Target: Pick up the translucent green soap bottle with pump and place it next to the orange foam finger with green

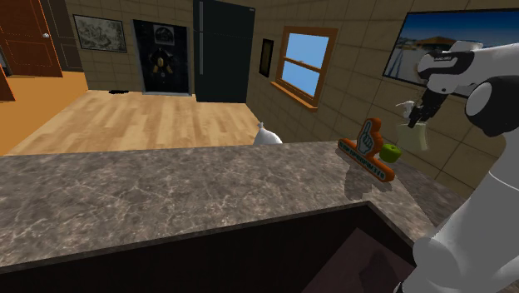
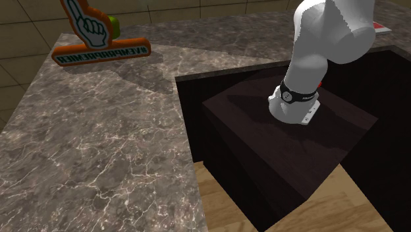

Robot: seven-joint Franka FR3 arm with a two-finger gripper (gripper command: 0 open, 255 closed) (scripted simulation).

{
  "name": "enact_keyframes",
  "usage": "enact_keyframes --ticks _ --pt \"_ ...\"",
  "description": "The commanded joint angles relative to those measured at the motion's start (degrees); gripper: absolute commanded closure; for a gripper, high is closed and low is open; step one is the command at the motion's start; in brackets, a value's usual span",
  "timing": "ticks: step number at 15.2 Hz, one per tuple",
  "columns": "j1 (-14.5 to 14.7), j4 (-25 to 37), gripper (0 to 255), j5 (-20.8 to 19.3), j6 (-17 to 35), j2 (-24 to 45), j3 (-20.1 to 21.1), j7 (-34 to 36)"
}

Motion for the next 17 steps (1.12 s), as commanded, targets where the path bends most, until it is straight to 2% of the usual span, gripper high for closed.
enact_keyframes --ticks 1,17 --pt "0.1 -2.0 255 -0.3 1.7 -0.4 0.1 0.2" --pt "0.2 -13.7 255 0.4 13.9 0.2 0.2 -0.4"
